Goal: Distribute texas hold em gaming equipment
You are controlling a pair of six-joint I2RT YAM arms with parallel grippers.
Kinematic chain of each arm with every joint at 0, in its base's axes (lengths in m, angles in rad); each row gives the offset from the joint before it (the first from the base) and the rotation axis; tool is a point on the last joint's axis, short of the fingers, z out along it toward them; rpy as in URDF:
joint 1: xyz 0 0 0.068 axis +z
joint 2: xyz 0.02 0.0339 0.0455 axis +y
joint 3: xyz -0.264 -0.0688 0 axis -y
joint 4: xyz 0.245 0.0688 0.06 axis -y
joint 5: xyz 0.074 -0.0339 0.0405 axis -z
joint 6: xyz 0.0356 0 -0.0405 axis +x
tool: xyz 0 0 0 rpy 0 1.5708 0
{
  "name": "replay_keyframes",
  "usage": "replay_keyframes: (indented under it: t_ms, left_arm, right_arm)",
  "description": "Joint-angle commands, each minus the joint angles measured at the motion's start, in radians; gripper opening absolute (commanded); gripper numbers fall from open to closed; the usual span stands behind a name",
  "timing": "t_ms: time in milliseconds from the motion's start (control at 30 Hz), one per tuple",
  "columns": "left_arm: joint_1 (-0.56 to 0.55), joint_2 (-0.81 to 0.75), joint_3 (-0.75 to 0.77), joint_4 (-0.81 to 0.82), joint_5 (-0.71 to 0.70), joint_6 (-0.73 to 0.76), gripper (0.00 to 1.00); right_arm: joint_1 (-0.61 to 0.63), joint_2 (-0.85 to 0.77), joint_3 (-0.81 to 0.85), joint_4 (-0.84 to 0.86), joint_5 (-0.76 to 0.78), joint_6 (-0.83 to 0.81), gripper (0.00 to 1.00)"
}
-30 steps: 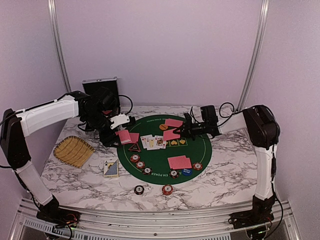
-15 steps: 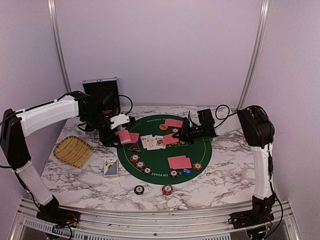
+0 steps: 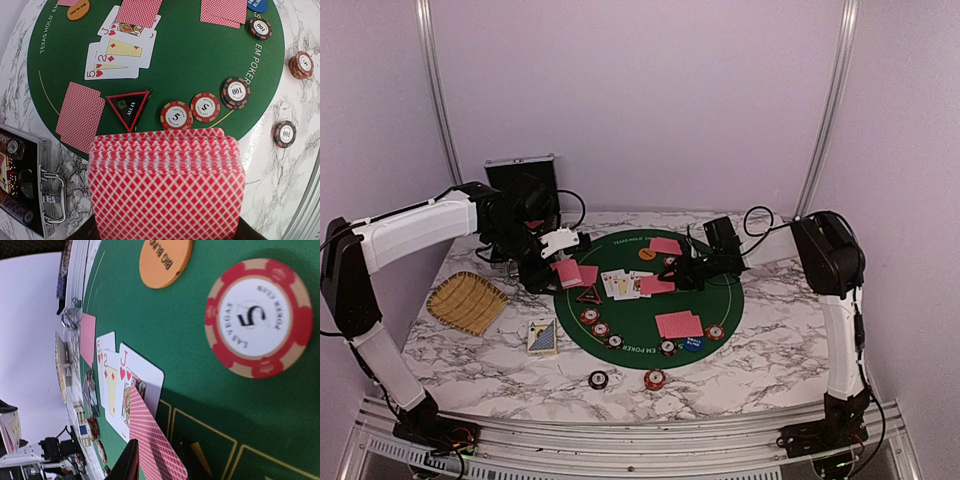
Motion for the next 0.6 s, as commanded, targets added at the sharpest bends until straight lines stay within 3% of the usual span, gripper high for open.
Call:
replay_keyframes:
  t_ms: [0, 367, 567]
  left_arm:
    - [0.002, -0.019, 0.006, 0.005, 0.004, 0.004, 0.0]
    - [0.002, -0.018, 0.005, 0.005, 0.014, 0.004, 0.0]
    - [0.002, -0.02, 0.005, 0.005, 0.015, 0.004, 0.0]
  right_arm:
    - [0.011, -0.025, 0.048, -0.148, 0.116, -0.11, 0.28]
    - [0.039, -0.097, 0.135, -0.375, 0.334, -0.275, 0.5]
    - [0.051, -0.123, 0.161, -0.418, 0.392, -0.304, 0.62]
